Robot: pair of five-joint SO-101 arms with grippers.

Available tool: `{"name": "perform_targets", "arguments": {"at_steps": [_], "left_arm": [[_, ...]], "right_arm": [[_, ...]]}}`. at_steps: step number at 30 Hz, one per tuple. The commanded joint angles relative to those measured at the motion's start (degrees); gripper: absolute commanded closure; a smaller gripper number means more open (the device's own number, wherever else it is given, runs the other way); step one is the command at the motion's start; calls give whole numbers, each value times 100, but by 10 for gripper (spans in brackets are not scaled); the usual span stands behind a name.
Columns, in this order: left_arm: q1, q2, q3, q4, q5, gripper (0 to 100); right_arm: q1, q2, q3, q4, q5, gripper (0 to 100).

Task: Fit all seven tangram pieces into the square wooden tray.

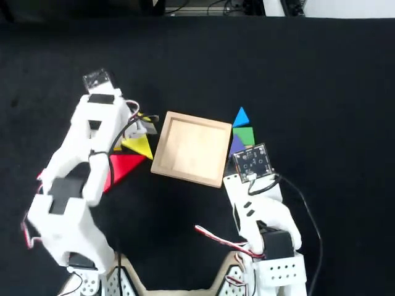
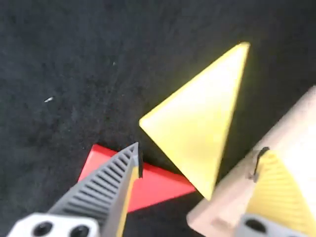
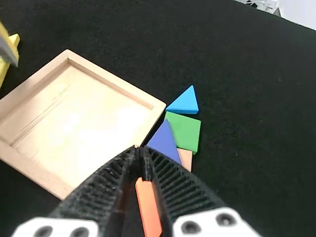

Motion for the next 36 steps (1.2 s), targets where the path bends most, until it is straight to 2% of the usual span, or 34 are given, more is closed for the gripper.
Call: {"name": "perform_targets", "arguments": {"at_steps": [1, 6, 10, 23, 36], "left_arm": [[-295, 844, -1191, 422, -88, 635], [-347, 1574, -2114, 1002, -88, 635], [-382, 1776, -2413, 993, -114, 635], [-347, 1952, -2369, 774, -123, 639], [-321, 2242, -2668, 1099, -114, 640]], "right_arm": [[-79, -198, 13, 26, 53, 987], [-79, -198, 13, 18, 53, 987], [-79, -198, 13, 18, 53, 987], [-79, -198, 13, 26, 53, 987], [-79, -198, 13, 35, 53, 987]]}}
